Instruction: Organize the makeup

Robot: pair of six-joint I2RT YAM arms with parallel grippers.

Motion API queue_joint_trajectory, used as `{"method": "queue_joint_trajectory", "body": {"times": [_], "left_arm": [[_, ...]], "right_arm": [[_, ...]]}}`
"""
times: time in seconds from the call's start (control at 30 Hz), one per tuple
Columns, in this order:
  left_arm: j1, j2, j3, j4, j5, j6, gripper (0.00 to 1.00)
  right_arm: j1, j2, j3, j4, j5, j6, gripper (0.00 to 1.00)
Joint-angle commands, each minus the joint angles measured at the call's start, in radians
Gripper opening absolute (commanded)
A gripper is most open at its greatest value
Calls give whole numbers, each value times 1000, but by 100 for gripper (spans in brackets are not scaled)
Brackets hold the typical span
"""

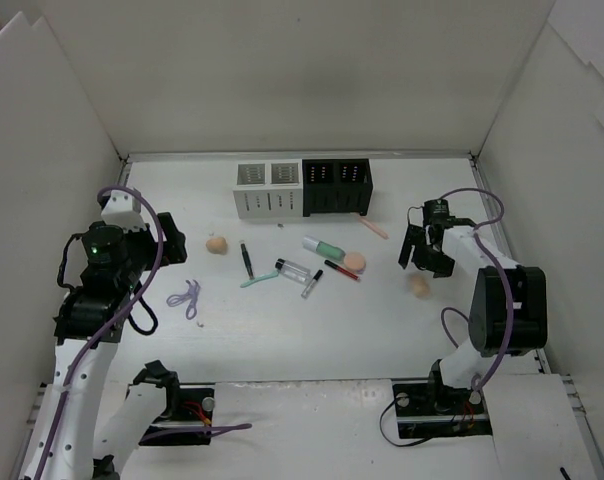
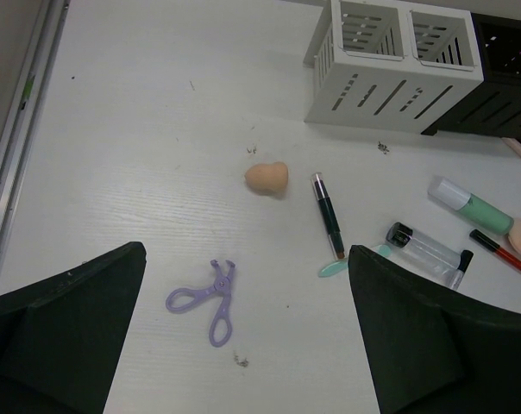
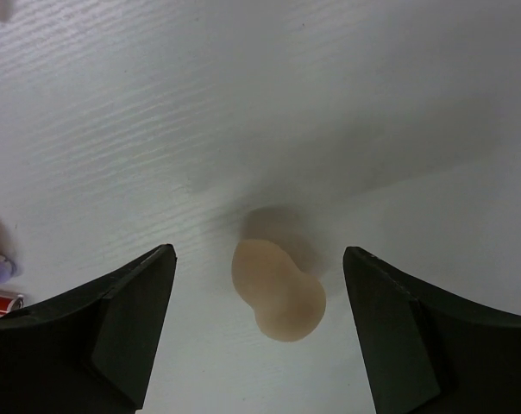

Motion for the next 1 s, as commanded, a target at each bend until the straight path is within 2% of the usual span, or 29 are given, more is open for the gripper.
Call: {"method": "queue_joint_trajectory", "body": {"times": [0.0,0.23,0.3,0.43,0.47,0.53,0.63,0.73,0.83,0.97], "left_arm": [[7,12,53,39,18,9,99],[7,13,49,44,30,8,100],[7,15,50,44,30,8,99],[7,7,50,44,29,8,99],[7,7,49,44,29,8,99],[7,7,47,44,27,8,100],[7,9,47,42,27,8,99],[7,10,47,44,27,8,99],[7,7,50,42,24,6,99],[7,7,47,44,15,6,99]], "right_arm": [[-39,31,31,-15,-36,-12,75],[-44,75,15,-14,-82,-7,67],[-44,77,8,-15,-84,-5,61],[-44,81,8,-15,-92,-10,40],[-44,81,10,-15,-90,-10,28],[-44,83,13,-15,-99,-15,14],[-41,74,16,-14,-115,-22,0],[-30,28,34,-17,-119,-33,0],[74,-34,105,-27,-107,-33,0],[114,-61,285,-32,-127,-45,0]]}}
